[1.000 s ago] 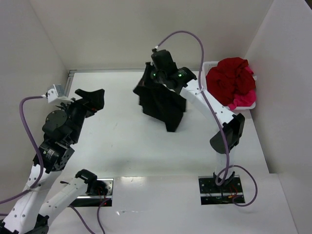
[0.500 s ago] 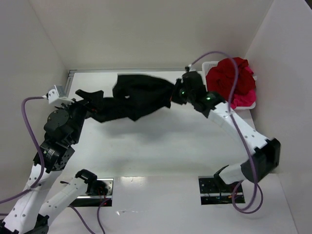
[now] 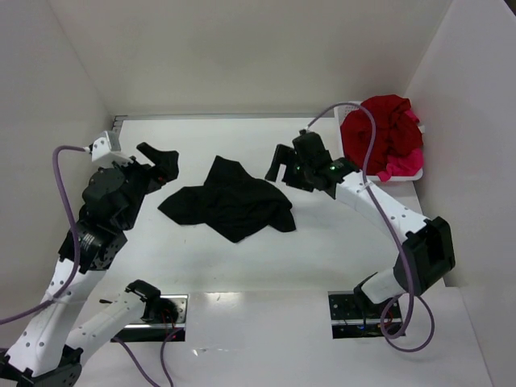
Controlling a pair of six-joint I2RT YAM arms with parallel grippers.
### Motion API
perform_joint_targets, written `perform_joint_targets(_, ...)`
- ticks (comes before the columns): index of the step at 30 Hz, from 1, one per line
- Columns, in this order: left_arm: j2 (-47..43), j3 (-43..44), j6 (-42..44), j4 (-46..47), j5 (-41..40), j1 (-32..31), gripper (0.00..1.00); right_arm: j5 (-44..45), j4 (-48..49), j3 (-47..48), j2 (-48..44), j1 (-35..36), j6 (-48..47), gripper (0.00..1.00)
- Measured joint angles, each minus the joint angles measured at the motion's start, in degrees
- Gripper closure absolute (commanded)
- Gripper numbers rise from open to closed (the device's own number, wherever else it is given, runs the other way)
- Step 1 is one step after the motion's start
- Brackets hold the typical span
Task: Fold and stack the t-shirts
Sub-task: Flatten out the tshirt
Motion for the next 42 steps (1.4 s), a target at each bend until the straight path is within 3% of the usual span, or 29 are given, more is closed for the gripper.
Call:
perform_joint_targets(7,8.17,3.69,-1.70,-7.26,-1.38,0.07,0.01,-4.37,2.32,12.96,2.45,1.95,-4.04,0.00)
perform_joint_targets(12,14.56,4.68,-6.67,-13.62,-5.33,1.33,0.01,-0.13,0.50,29.46,16.13,9.84,-10.84,0.00)
perform_joint_targets(17,14.49,3.52,-10.14,-14.51,-4.87,7.65,0.01,3.28,-6.40,46.90,33.94,16.83,-14.14,0.00)
perform_joint_targets(25,14.80,0.24,-12.70,-10.03,3.39,17.16,0.01,3.65,-11.78,44.65,39.85,16.96,-15.50,0.00)
perform_joint_targets(36,25.90,0.04,-9.88,-5.57,15.08,24.28,0.01,4.46,-11.69,48.04,43.65,20.79,-16.20,0.03)
perform_joint_targets(42,25.66,-1.79,-9.20,-3.93,18.69,29.11,0.01,7.50,-12.94,49.18,49.40,24.68,-16.39,0.17)
